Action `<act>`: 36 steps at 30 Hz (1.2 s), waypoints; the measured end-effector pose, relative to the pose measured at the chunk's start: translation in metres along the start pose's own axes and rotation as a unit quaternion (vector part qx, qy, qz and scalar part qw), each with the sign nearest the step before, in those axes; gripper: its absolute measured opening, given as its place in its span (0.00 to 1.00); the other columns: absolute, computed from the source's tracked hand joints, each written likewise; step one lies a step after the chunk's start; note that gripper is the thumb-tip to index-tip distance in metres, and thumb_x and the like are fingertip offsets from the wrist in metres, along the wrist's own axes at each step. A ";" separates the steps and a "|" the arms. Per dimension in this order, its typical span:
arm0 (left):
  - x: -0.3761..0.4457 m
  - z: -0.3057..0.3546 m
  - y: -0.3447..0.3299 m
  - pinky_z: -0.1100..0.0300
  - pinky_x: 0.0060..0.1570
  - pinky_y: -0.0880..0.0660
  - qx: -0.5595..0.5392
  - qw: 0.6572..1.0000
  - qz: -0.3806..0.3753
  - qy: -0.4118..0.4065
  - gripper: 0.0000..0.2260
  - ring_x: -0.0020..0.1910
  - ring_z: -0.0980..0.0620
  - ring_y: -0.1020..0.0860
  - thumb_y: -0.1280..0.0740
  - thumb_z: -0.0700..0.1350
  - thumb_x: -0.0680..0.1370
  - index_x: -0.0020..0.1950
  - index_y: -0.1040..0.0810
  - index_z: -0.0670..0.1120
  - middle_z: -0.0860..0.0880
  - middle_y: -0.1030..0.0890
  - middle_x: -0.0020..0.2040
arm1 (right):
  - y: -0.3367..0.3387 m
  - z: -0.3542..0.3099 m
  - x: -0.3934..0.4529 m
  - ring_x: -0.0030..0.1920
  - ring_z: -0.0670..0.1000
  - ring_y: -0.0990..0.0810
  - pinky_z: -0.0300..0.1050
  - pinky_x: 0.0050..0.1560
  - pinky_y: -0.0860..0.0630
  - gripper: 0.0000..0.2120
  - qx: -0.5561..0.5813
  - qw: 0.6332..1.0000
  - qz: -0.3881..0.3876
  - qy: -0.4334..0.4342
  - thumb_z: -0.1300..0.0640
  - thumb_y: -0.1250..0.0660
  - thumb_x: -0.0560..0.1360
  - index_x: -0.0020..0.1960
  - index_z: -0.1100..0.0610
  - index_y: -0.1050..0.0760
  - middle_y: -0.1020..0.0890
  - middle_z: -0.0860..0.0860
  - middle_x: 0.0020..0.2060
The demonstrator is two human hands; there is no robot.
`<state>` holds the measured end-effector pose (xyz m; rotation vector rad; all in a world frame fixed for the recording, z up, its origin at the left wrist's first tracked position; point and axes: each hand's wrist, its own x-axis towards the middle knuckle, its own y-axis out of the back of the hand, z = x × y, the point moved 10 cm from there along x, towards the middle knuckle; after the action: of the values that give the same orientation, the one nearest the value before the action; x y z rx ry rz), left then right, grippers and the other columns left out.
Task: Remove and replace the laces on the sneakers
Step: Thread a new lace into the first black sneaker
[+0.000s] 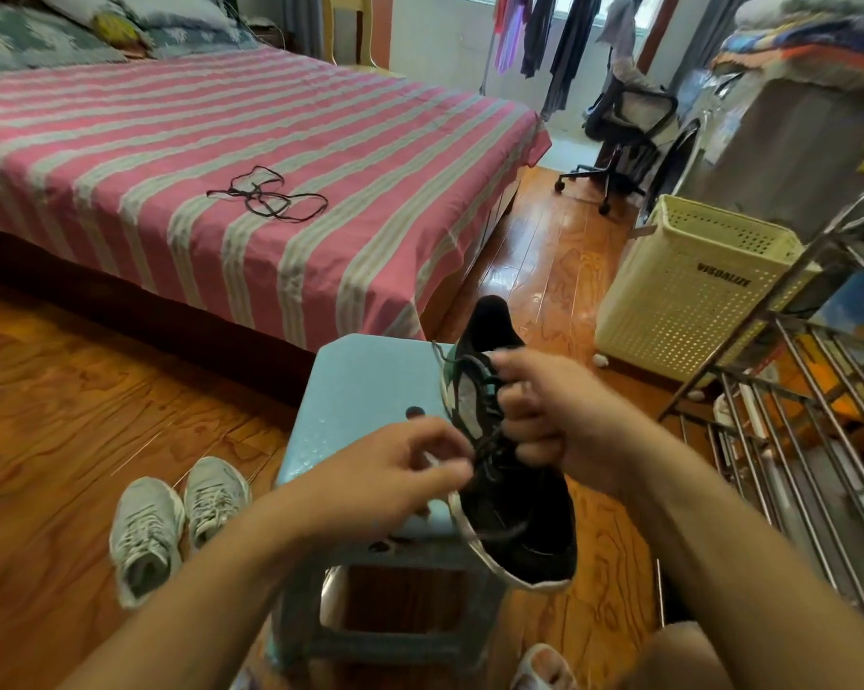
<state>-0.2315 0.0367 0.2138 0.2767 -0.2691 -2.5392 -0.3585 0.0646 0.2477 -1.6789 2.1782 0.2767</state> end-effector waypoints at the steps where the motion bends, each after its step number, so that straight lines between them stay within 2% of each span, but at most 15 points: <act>1: 0.004 0.002 0.014 0.55 0.47 0.18 -0.029 0.995 0.095 -0.015 0.05 0.46 0.52 0.18 0.33 0.47 0.83 0.56 0.18 0.53 0.52 0.17 0.48 | -0.009 0.009 -0.002 0.26 0.45 0.45 0.36 0.25 0.49 0.07 -0.031 0.999 -0.002 0.004 0.57 0.41 0.81 0.44 0.52 0.33 0.40 0.46 0.28; 3: 0.007 -0.004 0.030 0.54 0.46 0.18 -0.195 0.952 0.236 -0.006 0.07 0.41 0.53 0.19 0.34 0.44 0.83 0.55 0.16 0.50 0.49 0.18 0.44 | -0.014 0.017 -0.003 0.26 0.46 0.39 0.41 0.26 0.45 0.10 -0.088 0.993 0.039 0.064 0.64 0.45 0.80 0.51 0.58 0.25 0.35 0.48 0.28; 5: 0.010 -0.008 0.019 0.55 0.46 0.18 -0.329 0.910 0.250 0.018 0.08 0.39 0.53 0.19 0.34 0.43 0.83 0.57 0.15 0.46 0.49 0.17 0.40 | -0.014 0.014 -0.007 0.28 0.44 0.31 0.43 0.30 0.36 0.18 -0.179 0.968 0.094 0.151 0.65 0.45 0.82 0.60 0.51 0.21 0.27 0.47 0.29; 6: 0.011 -0.009 0.010 0.56 0.45 0.18 -0.370 0.897 0.240 0.029 0.08 0.39 0.53 0.19 0.34 0.43 0.83 0.57 0.15 0.46 0.49 0.17 0.39 | -0.013 0.013 -0.009 0.30 0.42 0.28 0.43 0.35 0.32 0.19 -0.210 0.954 0.117 0.179 0.63 0.45 0.83 0.66 0.46 0.23 0.24 0.46 0.32; 9: 0.015 -0.011 -0.012 0.62 0.44 0.18 -0.388 0.894 0.217 0.050 0.07 0.43 0.52 0.16 0.32 0.42 0.81 0.54 0.14 0.43 0.46 0.13 0.45 | -0.008 0.017 -0.011 0.42 0.41 0.23 0.37 0.46 0.27 0.25 -0.268 0.933 0.146 0.190 0.57 0.45 0.85 0.80 0.42 0.43 0.21 0.44 0.43; 11: 0.019 -0.011 -0.022 0.66 0.41 0.20 -0.369 0.905 0.203 0.059 0.07 0.45 0.54 0.14 0.31 0.40 0.81 0.54 0.14 0.43 0.47 0.12 0.47 | -0.006 0.021 -0.011 0.44 0.39 0.23 0.31 0.42 0.29 0.28 -0.314 0.925 0.140 0.159 0.58 0.47 0.85 0.81 0.42 0.51 0.22 0.43 0.45; 15: 0.026 -0.013 -0.025 0.66 0.34 0.22 -0.363 0.906 0.208 0.071 0.05 0.38 0.55 0.16 0.30 0.39 0.80 0.52 0.15 0.41 0.46 0.14 0.42 | -0.009 0.017 -0.016 0.38 0.45 0.21 0.37 0.36 0.28 0.33 -0.413 0.895 0.085 0.142 0.56 0.45 0.84 0.81 0.39 0.59 0.20 0.47 0.40; 16: 0.027 -0.013 -0.023 0.65 0.34 0.22 -0.365 0.904 0.213 0.072 0.05 0.37 0.54 0.17 0.31 0.39 0.80 0.52 0.16 0.40 0.45 0.15 0.41 | -0.007 0.010 -0.018 0.37 0.45 0.21 0.38 0.36 0.27 0.32 -0.459 0.871 0.075 0.158 0.53 0.43 0.84 0.81 0.38 0.56 0.19 0.47 0.39; 18: 0.031 -0.014 -0.014 0.63 0.37 0.21 -0.320 0.915 0.236 0.064 0.04 0.39 0.53 0.17 0.32 0.39 0.81 0.50 0.17 0.41 0.46 0.15 0.40 | 0.009 -0.024 -0.023 0.41 0.43 0.22 0.39 0.41 0.25 0.24 -0.541 0.792 0.133 0.249 0.49 0.38 0.82 0.76 0.40 0.37 0.20 0.43 0.42; 20: 0.036 -0.012 -0.006 0.60 0.43 0.20 -0.177 0.946 0.265 0.055 0.04 0.43 0.54 0.16 0.30 0.41 0.81 0.49 0.16 0.46 0.49 0.15 0.41 | 0.024 -0.056 -0.025 0.50 0.45 0.25 0.43 0.51 0.27 0.12 -0.555 0.732 0.199 0.341 0.52 0.35 0.80 0.63 0.45 0.22 0.23 0.42 0.46; 21: 0.038 -0.009 -0.003 0.59 0.47 0.19 -0.110 0.953 0.279 0.052 0.03 0.44 0.54 0.17 0.29 0.43 0.80 0.49 0.15 0.48 0.50 0.15 0.42 | 0.027 -0.063 -0.020 0.52 0.45 0.27 0.42 0.53 0.30 0.09 -0.553 0.723 0.205 0.359 0.54 0.33 0.79 0.58 0.47 0.20 0.25 0.42 0.47; 25: 0.039 -0.006 0.004 0.54 0.47 0.20 -0.047 0.935 0.348 0.049 0.05 0.41 0.53 0.19 0.24 0.46 0.76 0.45 0.19 0.50 0.52 0.18 0.39 | 0.032 -0.051 0.009 0.56 0.44 0.29 0.24 0.53 0.40 0.09 -0.532 0.753 0.199 0.333 0.58 0.32 0.78 0.56 0.49 0.19 0.27 0.40 0.48; 28: 0.041 -0.004 0.007 0.55 0.44 0.22 -0.044 0.929 0.365 0.044 0.07 0.40 0.53 0.20 0.24 0.46 0.76 0.44 0.22 0.50 0.52 0.20 0.38 | 0.036 -0.050 0.008 0.57 0.45 0.27 0.19 0.54 0.43 0.10 -0.503 0.767 0.208 0.340 0.60 0.32 0.78 0.57 0.50 0.20 0.24 0.43 0.51; 31: 0.040 -0.003 0.006 0.54 0.45 0.21 -0.041 0.928 0.369 0.034 0.07 0.40 0.53 0.20 0.25 0.45 0.76 0.44 0.22 0.50 0.52 0.19 0.38 | 0.037 -0.050 0.011 0.57 0.45 0.26 0.23 0.55 0.41 0.10 -0.495 0.775 0.201 0.338 0.60 0.32 0.78 0.57 0.50 0.20 0.24 0.42 0.50; 36: 0.035 -0.007 -0.001 0.49 0.48 0.20 -0.068 0.924 0.376 0.029 0.06 0.41 0.52 0.19 0.26 0.44 0.77 0.44 0.22 0.50 0.51 0.18 0.39 | 0.038 -0.052 0.013 0.57 0.47 0.24 0.42 0.60 0.29 0.10 -0.475 0.790 0.191 0.338 0.60 0.32 0.78 0.57 0.50 0.20 0.25 0.39 0.48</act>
<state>-0.2589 0.0176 0.2024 0.1508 -0.1355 -1.7727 -0.4068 0.0437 0.2871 -1.9598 3.2620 1.2278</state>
